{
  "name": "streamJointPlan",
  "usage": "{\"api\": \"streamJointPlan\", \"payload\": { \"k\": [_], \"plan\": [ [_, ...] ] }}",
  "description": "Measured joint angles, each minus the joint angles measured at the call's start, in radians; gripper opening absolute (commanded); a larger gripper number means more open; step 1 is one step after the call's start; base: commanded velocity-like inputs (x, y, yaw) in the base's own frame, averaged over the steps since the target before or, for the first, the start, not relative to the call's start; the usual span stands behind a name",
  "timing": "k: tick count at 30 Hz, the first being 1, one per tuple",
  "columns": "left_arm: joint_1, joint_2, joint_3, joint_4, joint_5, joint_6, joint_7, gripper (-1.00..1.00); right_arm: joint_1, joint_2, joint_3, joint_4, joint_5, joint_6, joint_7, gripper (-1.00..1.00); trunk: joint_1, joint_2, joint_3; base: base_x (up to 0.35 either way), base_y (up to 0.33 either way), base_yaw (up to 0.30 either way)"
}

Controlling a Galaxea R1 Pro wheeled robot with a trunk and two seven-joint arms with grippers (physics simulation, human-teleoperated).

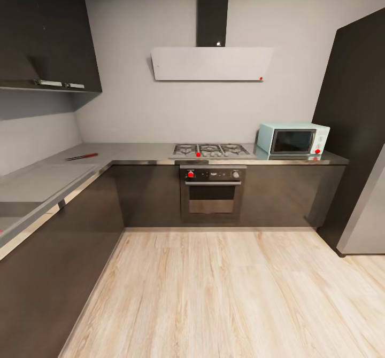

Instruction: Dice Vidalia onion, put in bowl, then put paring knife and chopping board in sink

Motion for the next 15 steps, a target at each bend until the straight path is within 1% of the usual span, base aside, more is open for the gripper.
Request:
{"api": "streamJointPlan", "payload": {
  "k": [4, 8, 12, 15],
  "plan": [
    [-0.001, -0.001, 0.000, -0.011, 0.000, -0.001, 0.001, 1.00, 0.000, -0.002, 0.000, -0.055, 0.000, 0.000, -0.006, 1.00, 0.000, 0.000, 0.000, 0.000, 0.000, 0.000],
    [-0.001, 0.002, 0.000, -0.011, -0.001, -0.010, 0.000, 1.00, 0.000, -0.002, 0.000, -0.088, -0.001, 0.000, -0.007, 1.00, 0.000, 0.000, 0.000, 0.000, 0.000, 0.000],
    [-0.001, 0.007, 0.000, -0.010, 0.000, -0.046, 0.000, 1.00, 0.000, -0.002, 0.000, -0.103, -0.003, -0.001, -0.006, 1.00, 0.000, 0.000, 0.000, 0.000, 0.000, 0.000],
    [-0.001, 0.020, 0.000, -0.019, 0.001, -0.077, 0.000, 1.00, 0.000, -0.001, 0.000, -0.100, -0.005, -0.001, -0.006, 1.00, 0.000, 0.000, 0.000, 0.000, 0.000, 0.000]
  ]
}}
